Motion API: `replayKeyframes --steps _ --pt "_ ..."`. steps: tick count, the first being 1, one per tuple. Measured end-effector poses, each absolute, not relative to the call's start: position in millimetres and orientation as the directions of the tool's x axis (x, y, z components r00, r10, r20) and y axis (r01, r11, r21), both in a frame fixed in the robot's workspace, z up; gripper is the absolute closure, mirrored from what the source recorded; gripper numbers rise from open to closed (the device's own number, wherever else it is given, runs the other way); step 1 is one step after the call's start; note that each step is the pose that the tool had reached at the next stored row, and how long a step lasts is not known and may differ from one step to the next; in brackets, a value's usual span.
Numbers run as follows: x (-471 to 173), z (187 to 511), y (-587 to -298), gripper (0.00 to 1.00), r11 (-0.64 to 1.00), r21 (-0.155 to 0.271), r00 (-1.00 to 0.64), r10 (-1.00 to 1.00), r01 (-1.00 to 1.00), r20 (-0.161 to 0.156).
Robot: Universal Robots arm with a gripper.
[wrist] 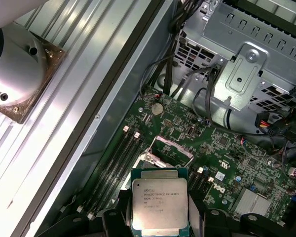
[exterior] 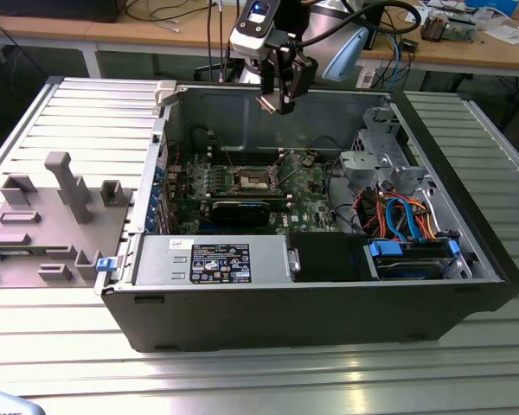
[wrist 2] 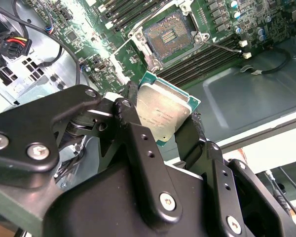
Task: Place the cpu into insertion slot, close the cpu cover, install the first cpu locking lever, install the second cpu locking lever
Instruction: 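Place the cpu into insertion slot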
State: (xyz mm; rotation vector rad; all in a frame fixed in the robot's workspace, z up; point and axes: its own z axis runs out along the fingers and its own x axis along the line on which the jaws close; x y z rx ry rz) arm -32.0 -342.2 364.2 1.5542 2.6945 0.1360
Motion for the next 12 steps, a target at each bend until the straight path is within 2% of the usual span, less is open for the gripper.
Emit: replayKeyframes --steps 12 --pt "-32.0 364.2 -342.2 0.45 0.492 0.09 -0.495 0.869 0.866 0.019"
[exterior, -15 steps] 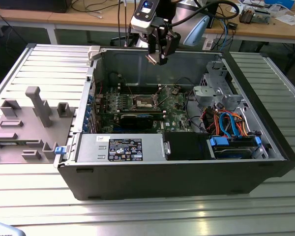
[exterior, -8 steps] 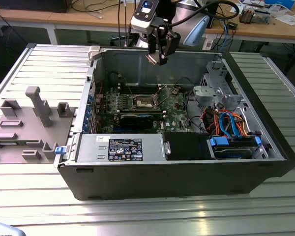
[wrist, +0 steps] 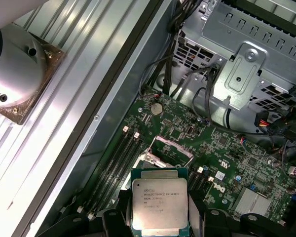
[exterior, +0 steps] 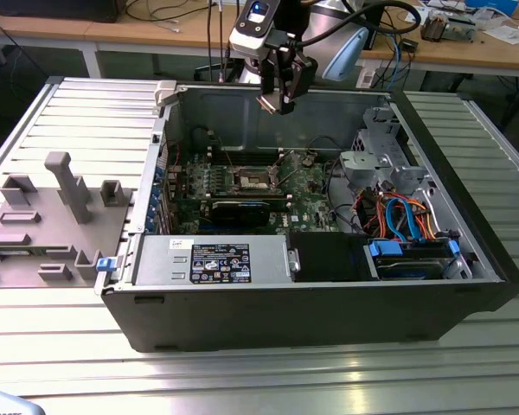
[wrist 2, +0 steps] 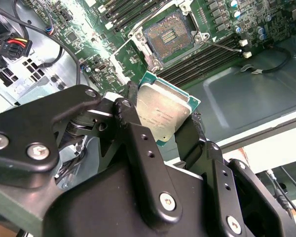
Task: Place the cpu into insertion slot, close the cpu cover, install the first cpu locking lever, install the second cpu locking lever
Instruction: 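Place the cpu into insertion slot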
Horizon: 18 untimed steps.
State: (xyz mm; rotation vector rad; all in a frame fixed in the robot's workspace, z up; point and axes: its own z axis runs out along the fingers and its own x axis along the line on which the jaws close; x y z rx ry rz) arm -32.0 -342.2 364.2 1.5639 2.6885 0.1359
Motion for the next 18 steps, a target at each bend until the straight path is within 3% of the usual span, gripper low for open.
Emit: replayKeyframes --steps 18 --pt "-32.0 364.2 -342.2 0.45 0.483 0.09 -0.487 0.873 0.871 0.019"
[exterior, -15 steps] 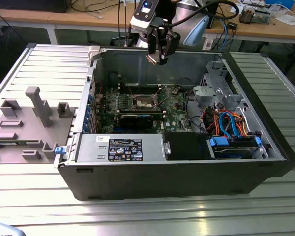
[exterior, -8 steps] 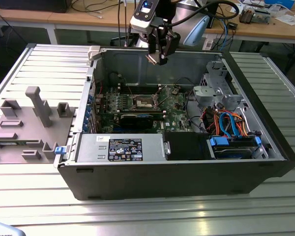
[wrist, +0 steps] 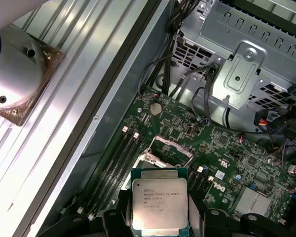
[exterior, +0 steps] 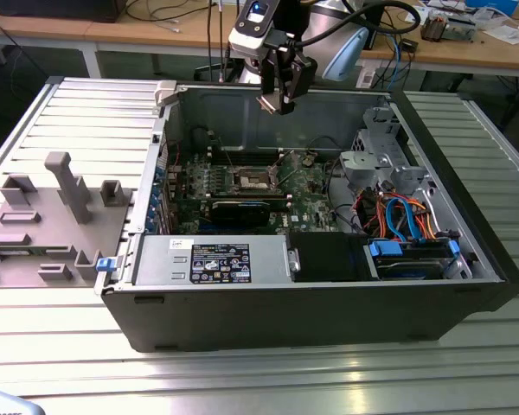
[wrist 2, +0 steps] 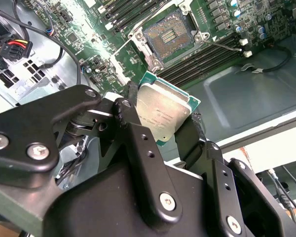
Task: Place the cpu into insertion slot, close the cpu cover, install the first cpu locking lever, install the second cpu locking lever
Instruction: 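Place the cpu into insertion slot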
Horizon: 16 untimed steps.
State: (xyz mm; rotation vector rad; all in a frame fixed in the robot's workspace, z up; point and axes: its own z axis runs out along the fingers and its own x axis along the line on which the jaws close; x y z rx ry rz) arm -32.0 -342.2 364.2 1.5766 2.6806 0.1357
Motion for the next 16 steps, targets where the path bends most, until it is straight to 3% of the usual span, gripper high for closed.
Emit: replayKeyframes --steps 16 --pt "-32.0 364.2 -342.2 0.45 0.475 0.09 -0.479 0.878 0.875 0.019"
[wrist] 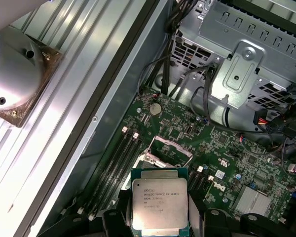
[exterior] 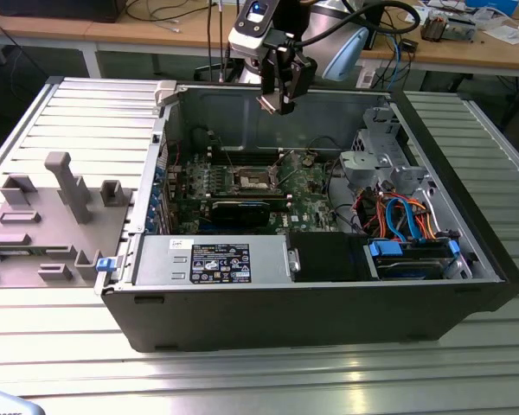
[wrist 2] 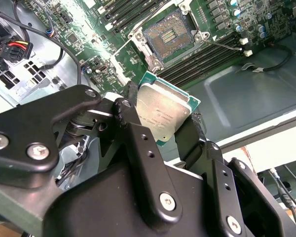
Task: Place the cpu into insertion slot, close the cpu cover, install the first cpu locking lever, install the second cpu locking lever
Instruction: 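Place the cpu into insertion slot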
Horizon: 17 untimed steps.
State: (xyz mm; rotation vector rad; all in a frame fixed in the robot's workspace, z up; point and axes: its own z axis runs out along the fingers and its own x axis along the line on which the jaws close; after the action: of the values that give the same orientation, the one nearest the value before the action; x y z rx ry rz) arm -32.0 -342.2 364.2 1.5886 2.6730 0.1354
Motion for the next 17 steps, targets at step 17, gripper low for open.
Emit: replayKeyframes --steps 17 --pt "-32.0 364.2 -342.2 0.45 0.466 0.09 -0.47 0.883 0.88 0.019"
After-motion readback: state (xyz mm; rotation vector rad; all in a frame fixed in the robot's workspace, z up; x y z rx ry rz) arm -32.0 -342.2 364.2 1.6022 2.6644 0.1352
